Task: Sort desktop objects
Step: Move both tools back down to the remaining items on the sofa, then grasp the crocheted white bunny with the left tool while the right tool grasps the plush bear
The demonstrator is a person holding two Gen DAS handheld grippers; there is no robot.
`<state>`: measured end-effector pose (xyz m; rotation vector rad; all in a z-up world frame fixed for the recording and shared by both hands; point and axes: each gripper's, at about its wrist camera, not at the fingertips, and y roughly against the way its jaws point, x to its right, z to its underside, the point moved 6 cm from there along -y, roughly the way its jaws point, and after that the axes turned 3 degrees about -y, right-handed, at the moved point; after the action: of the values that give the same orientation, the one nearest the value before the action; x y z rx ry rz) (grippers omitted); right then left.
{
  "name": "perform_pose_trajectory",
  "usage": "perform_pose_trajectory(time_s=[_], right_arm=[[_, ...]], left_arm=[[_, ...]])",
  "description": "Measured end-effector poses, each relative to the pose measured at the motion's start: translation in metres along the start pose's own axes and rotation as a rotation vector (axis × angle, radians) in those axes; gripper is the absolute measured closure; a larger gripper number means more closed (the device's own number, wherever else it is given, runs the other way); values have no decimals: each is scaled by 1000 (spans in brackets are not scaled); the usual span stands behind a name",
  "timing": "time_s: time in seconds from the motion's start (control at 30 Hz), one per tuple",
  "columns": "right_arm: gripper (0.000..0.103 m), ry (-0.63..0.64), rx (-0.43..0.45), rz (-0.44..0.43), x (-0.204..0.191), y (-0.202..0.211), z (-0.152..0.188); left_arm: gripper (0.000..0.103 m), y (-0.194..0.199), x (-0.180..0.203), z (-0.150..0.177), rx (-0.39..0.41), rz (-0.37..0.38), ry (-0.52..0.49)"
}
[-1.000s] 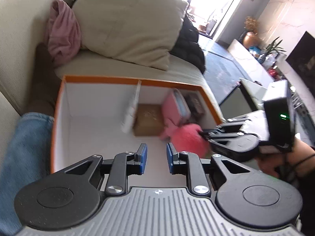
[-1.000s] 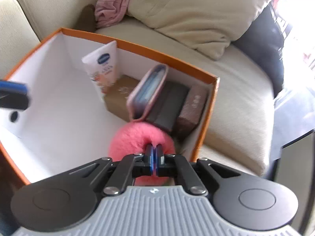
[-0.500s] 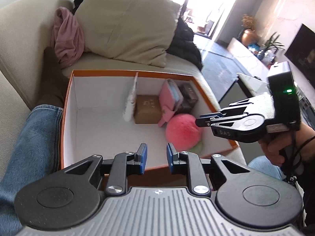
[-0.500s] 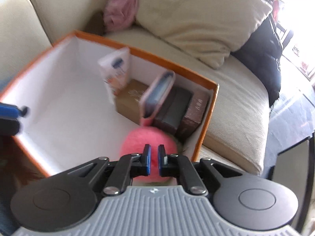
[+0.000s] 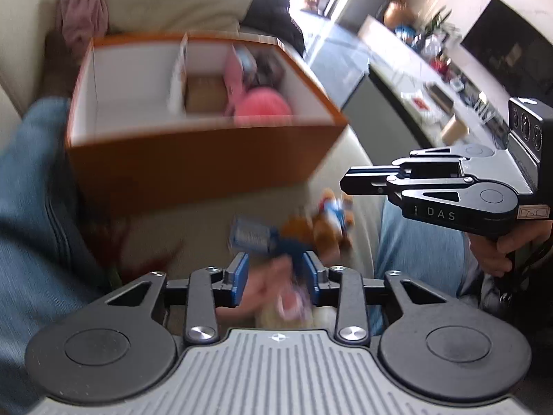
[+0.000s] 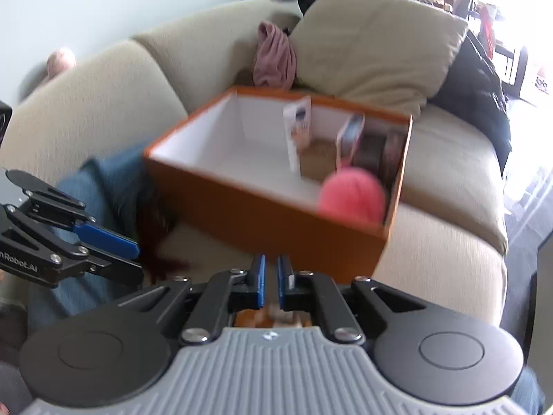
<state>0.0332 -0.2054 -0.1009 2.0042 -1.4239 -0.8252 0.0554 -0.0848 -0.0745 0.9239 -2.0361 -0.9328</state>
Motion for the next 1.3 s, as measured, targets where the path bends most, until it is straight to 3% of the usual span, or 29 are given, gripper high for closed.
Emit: perform_pose_trajectory(time_s=[0.1,0.23,0.33,0.47,0.53,0.57,0.63,0.73,0.8,0.9,1.03,1.23,1.3], right_arm=[[84,15,-37,-11,-5,-1,24],[84,-7,-82,-64,-10,-3,47],[83,-41,-109,-116,-17,-6,60],[83,-60,-128,-84,-20,-10,69],[83,-77,-125,-77,-18,-10,70],[83,-84,-123,-72,-17,-9,71],[82,-93,-117,-65,-14,-8,71],[82,-87,-105,-61,-14,-9,68],[75,-74,-95,-54,-14,-9,65],[73,-28,-90,-38,-16,-8,62],[68,39,-93,-8,-12,-7,56],[63,127,-113,16,-6,-16,49],[57,191,-131,24,-9,-19,50]], left_arm=[[49,-5,11,18,-52,43,-12],[48,-16,16,31,-92,58,15],[47,-31,13,33,-104,27,36],[47,-46,11,33,-81,-17,34],[57,-54,14,32,-93,-16,20],[71,-58,14,33,-97,-12,20],[78,-62,11,34,-102,-11,36],[89,-60,8,34,-78,0,59],[93,-53,8,34,-67,2,60],[94,-35,11,29,-30,6,55],[94,4,14,12,81,11,39],[94,28,3,-23,193,-62,19],[94,30,-2,-34,227,-103,14]])
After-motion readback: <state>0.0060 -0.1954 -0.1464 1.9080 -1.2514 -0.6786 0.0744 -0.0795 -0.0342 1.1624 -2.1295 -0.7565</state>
